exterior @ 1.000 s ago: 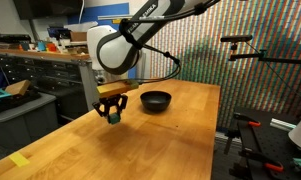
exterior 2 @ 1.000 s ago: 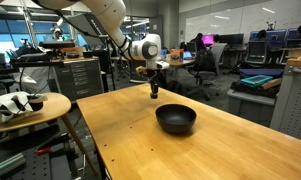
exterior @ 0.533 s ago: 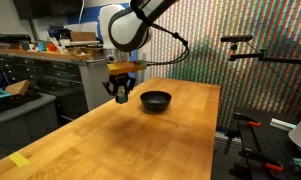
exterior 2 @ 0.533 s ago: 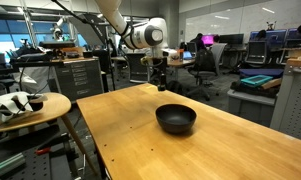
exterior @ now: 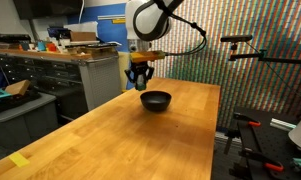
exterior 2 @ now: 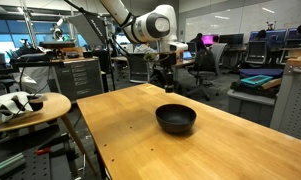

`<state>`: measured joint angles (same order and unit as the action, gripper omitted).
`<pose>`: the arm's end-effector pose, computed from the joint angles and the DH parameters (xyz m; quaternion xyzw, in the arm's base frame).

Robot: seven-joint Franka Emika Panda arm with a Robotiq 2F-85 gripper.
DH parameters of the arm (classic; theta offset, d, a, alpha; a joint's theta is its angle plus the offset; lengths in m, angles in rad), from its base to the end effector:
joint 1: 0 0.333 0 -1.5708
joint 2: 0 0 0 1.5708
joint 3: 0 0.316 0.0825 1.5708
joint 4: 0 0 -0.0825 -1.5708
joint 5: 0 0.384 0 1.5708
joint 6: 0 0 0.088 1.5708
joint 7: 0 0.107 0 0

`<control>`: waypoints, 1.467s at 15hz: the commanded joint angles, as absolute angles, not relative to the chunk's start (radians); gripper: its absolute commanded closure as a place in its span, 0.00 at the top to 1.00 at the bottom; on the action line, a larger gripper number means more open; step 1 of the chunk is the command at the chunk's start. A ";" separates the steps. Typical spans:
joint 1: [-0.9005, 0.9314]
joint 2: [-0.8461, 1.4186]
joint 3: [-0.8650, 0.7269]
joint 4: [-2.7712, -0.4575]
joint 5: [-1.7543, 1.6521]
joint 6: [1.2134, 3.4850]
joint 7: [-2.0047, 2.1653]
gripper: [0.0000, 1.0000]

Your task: Put the green block in the black bowl

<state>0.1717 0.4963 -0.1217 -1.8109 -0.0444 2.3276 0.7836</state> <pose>0.6522 0.0378 0.2718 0.9404 -0.3370 0.0289 0.0366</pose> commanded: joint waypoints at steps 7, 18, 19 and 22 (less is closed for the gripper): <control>0.106 0.474 -0.133 -1.951 -0.031 2.372 0.797 0.18; 0.099 0.568 -0.137 -1.920 -0.006 2.466 0.814 0.68; 0.099 0.570 -0.138 -1.922 -0.005 2.467 0.817 0.74; 0.099 0.564 -0.143 -1.928 -0.003 2.473 0.820 0.98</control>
<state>0.1045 0.5661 -0.1388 -1.9384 -0.0233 2.4620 0.8146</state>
